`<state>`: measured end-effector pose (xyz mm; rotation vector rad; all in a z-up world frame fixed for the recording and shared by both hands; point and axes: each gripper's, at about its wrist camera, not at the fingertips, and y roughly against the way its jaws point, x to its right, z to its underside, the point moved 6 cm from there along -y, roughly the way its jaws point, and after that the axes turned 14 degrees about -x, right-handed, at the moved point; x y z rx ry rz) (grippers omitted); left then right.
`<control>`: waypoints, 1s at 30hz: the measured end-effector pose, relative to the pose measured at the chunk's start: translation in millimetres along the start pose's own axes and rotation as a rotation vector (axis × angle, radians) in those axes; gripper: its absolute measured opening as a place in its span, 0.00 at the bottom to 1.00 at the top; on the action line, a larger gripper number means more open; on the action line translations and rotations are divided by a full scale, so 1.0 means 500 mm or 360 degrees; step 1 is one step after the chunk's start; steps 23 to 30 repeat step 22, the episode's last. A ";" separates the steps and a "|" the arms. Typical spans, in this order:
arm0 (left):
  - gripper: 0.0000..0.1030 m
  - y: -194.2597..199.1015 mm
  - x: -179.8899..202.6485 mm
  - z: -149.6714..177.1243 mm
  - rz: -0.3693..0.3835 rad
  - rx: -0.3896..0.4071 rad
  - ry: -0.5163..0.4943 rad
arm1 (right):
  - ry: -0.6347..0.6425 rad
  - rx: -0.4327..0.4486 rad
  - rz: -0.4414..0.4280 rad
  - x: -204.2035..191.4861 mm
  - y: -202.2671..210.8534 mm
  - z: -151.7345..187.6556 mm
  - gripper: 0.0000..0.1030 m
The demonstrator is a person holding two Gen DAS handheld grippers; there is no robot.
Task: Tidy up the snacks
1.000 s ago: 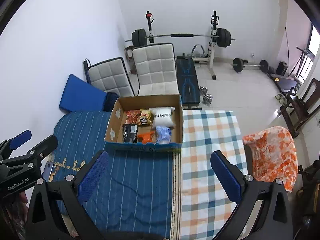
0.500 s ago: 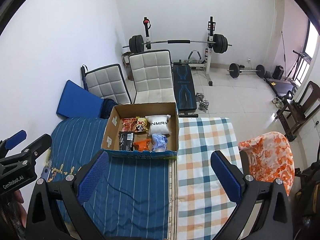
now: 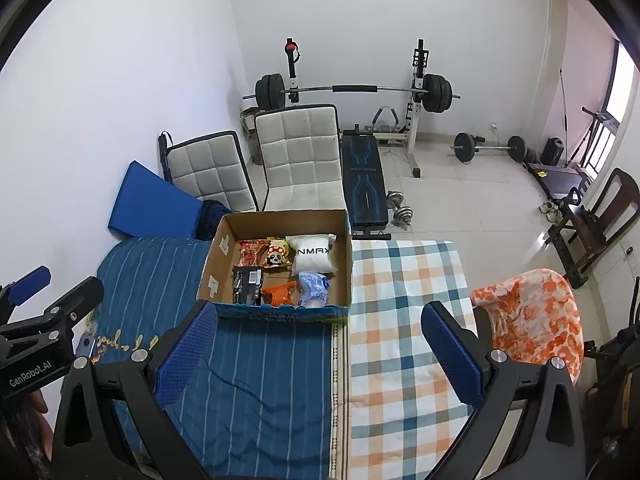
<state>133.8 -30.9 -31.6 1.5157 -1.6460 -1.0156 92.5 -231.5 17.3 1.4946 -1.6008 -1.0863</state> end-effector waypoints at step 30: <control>0.99 0.006 0.000 0.007 0.0004 -0.0003 0.0016 | -0.0008 0.0018 0.0010 0.005 0.006 0.003 1.00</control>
